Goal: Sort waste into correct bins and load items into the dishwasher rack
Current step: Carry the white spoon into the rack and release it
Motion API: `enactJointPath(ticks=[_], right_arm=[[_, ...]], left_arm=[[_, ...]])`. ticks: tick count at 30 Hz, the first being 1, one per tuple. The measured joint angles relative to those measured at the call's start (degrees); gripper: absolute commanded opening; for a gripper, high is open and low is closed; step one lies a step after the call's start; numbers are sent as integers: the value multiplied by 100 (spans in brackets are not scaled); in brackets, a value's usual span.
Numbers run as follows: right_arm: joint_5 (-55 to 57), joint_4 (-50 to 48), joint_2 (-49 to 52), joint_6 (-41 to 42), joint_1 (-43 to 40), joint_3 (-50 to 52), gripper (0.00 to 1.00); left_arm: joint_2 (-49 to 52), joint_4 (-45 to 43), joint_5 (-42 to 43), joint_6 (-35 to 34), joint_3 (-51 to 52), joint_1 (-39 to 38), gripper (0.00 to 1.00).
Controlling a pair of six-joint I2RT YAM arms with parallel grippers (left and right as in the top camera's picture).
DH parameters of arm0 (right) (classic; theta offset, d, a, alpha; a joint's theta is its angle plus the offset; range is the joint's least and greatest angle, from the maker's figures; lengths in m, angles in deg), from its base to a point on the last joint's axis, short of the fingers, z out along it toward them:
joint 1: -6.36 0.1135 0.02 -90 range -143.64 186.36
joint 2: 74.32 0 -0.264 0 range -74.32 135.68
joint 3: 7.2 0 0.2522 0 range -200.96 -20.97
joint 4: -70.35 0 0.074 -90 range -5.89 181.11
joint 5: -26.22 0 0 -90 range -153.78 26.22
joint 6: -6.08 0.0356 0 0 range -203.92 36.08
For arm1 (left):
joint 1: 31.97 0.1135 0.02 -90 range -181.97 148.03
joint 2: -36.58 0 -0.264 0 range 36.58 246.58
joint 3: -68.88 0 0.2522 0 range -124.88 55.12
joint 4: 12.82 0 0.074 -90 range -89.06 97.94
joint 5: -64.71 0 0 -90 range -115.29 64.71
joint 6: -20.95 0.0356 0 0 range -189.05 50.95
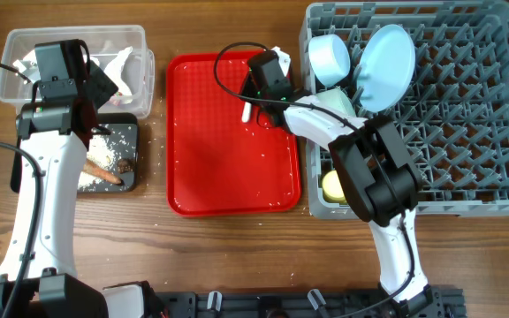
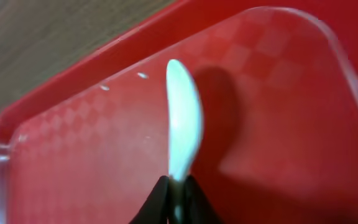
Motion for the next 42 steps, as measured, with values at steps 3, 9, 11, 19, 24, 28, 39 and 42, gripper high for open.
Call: enactJointPath(ticks=[3,9,11,19,24,28,39,42], right_arm=[[-37,13,0,33,11,-20,4],[-457,302,0,74,4,-125,4],[-697,804,0,96,0,-308,4],[-1266,2304,-81,-599,11,-922,4],[-1309,3117,-979,-1445,9,-922,4],[-1272,4017,-2203,-2114,-55,-968,5],[1233,7128,-3958,-332,-1386,-1047,4],[1488,7069,-3958,295,-1803,-879,4]], left_arm=[[0,0,0,0,0,0,100],[0,0,0,0,0,0,100],[0,0,0,0,0,0,100],[0,0,0,0,0,0,100],[0,2,2,0,0,0,100],[0,-2,0,0,0,0,100],[0,2,0,0,0,0,100],[0,0,0,0,0,0,100]])
